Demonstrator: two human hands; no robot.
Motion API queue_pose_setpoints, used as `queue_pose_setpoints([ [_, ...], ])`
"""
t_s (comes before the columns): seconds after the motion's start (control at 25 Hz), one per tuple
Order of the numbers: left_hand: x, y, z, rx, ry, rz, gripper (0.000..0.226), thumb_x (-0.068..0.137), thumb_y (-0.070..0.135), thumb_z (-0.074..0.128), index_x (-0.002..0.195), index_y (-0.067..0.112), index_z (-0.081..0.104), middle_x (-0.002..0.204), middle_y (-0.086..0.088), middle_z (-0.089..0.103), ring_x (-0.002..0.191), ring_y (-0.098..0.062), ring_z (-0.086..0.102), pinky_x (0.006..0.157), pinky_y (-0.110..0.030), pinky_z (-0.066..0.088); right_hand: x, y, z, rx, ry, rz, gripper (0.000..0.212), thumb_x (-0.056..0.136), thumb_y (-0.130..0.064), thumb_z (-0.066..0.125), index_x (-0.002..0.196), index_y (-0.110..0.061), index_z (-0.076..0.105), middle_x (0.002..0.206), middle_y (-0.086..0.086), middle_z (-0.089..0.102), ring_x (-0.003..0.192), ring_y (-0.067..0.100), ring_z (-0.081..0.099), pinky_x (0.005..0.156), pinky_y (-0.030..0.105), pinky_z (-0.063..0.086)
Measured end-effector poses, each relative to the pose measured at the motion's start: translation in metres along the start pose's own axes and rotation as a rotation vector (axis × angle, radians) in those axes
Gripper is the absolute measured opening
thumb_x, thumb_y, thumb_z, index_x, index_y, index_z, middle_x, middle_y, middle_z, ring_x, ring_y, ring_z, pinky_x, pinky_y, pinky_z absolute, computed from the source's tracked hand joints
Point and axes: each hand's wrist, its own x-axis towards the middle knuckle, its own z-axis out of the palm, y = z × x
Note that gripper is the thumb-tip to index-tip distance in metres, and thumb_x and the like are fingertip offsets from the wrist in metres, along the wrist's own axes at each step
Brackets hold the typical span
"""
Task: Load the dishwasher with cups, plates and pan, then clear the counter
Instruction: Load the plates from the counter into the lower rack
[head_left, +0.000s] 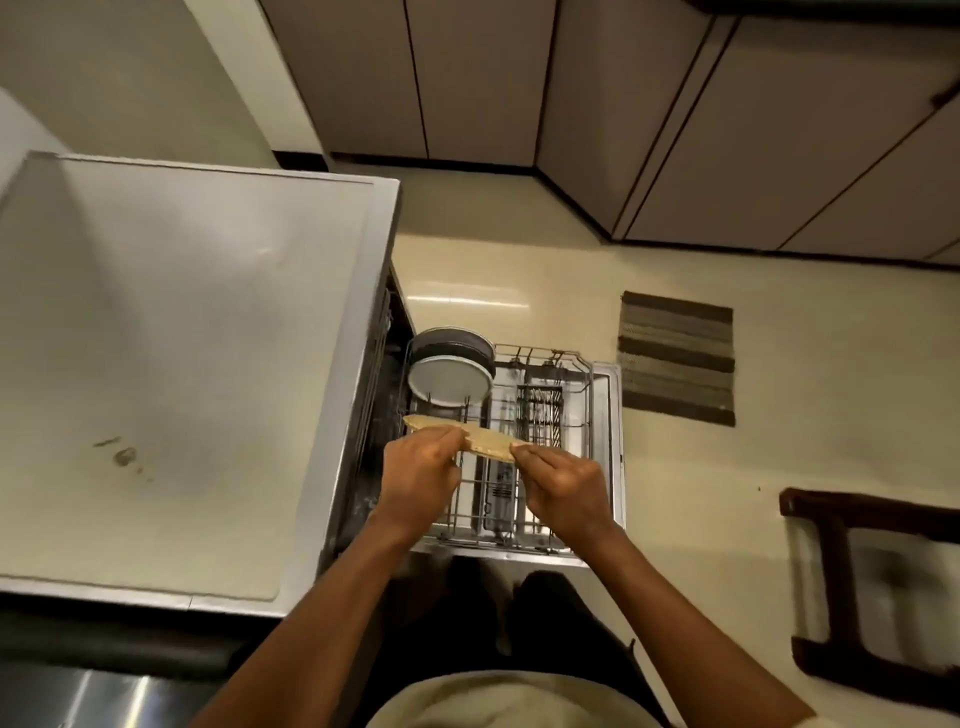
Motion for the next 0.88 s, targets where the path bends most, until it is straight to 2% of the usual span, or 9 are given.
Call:
queue_pose_setpoints([
  [0.2,0.031,-0.040,0.048,0.077,-0.159,-0.173,0.033,0.054,-0.009,0.073,0.075,0.017,0.073,0.070,0.002,0.072,0.061,-0.022,0.069,0.047,-0.035,0.053,0.014,0.041,0.062,0.005,-0.145,0.086,0.045,0.062,0.003,0.087,0.104,-0.010,0.078,0.095,0.009,0.078,0.077,0.025,0.076,0.062,0.035,0.062],
  [0.36,0.053,-0.087,0.096,0.010,-0.182,-0.351,0.040,0.056,-0.018,0.069,0.078,0.015,0.076,0.078,-0.001,0.075,0.068,-0.021,0.070,0.060,-0.036,0.059,0.035,0.078,0.120,0.057,-0.222,0.107,0.041,0.059,0.004,0.084,0.097,-0.011,0.079,0.087,0.007,0.078,0.068,0.025,0.074,0.050,0.033,0.060],
  [0.44,0.063,-0.104,0.115,-0.003,-0.172,-0.432,0.042,0.059,-0.019,0.066,0.083,0.014,0.077,0.086,-0.003,0.077,0.076,-0.022,0.071,0.068,-0.035,0.060,0.047,0.094,0.148,0.081,-0.251,0.144,0.028,0.067,-0.001,0.083,0.093,-0.012,0.080,0.081,0.005,0.077,0.062,0.023,0.072,0.048,0.031,0.058],
  [0.56,0.075,-0.127,0.144,0.015,-0.139,-0.494,0.040,0.063,-0.018,0.065,0.085,0.013,0.078,0.092,-0.004,0.077,0.082,-0.022,0.072,0.071,-0.033,0.060,0.060,0.120,0.193,0.105,-0.319,0.209,0.014,0.078,-0.005,0.075,0.089,-0.011,0.079,0.073,0.003,0.074,0.056,0.022,0.067,0.050,0.033,0.059],
  [0.76,0.087,-0.175,0.199,-0.045,-0.054,-0.605,0.035,0.062,-0.018,0.058,0.078,0.008,0.076,0.088,-0.007,0.077,0.081,-0.024,0.072,0.072,-0.038,0.060,0.073,0.155,0.262,0.098,-0.406,0.237,0.008,0.077,-0.010,0.073,0.084,-0.011,0.077,0.078,0.005,0.074,0.063,0.027,0.068,0.053,0.037,0.058],
  [0.88,0.093,-0.196,0.222,-0.075,-0.006,-0.648,0.034,0.060,-0.019,0.054,0.073,0.006,0.074,0.082,-0.007,0.076,0.076,-0.023,0.071,0.069,-0.037,0.060,0.073,0.164,0.292,0.121,-0.398,0.250,0.008,0.071,-0.006,0.073,0.077,-0.011,0.075,0.073,0.005,0.072,0.059,0.027,0.067,0.051,0.029,0.054],
])
